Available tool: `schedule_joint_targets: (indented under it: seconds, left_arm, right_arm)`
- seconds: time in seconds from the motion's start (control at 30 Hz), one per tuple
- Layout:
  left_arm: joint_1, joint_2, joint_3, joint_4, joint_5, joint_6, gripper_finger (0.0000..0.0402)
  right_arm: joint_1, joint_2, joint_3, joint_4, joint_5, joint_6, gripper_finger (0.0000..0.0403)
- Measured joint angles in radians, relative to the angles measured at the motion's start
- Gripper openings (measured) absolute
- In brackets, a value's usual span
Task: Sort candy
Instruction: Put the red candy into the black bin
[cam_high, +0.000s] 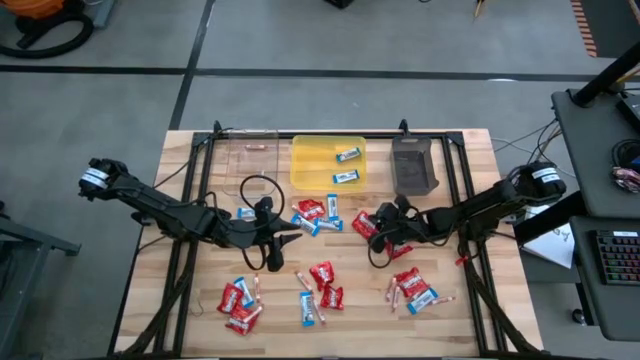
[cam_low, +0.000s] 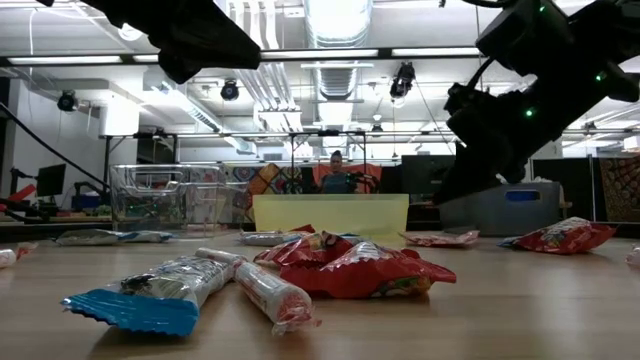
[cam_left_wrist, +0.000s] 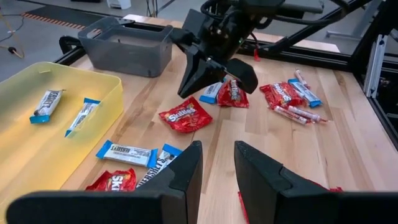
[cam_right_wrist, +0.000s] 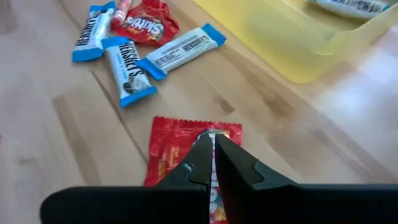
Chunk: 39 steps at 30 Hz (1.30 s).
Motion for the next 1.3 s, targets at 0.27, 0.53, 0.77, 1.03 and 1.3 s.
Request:
schedule_joint_targets:
  seconds: [0.27,0.53,0.77,1.03,1.3]
  left_arm:
    - [0.0,0.0,0.0,0.007,0.0,0.008,0.0077]
    - [0.0,0.002,0.0,0.011,-0.001,0.02,0.0077]
    - [0.0,0.002,0.0,0.013,-0.002,0.027,0.0077]
    - [0.0,0.002,0.0,0.012,-0.002,0.027,0.0077]
    - [0.0,0.002,0.0,0.011,-0.003,0.027,0.0077]
  right_arm:
    - [0.021,0.001,0.0,-0.001,-0.046,0.013,0.0107]
    - [0.031,0.056,0.0,0.007,0.001,-0.078,0.0235]
    - [0.018,0.207,0.001,0.146,0.014,-0.13,0.0292]
    - [-0.011,0.321,0.005,0.188,0.005,-0.063,0.0284]
    - [-0.011,0.333,0.004,0.181,-0.013,-0.026,0.0181]
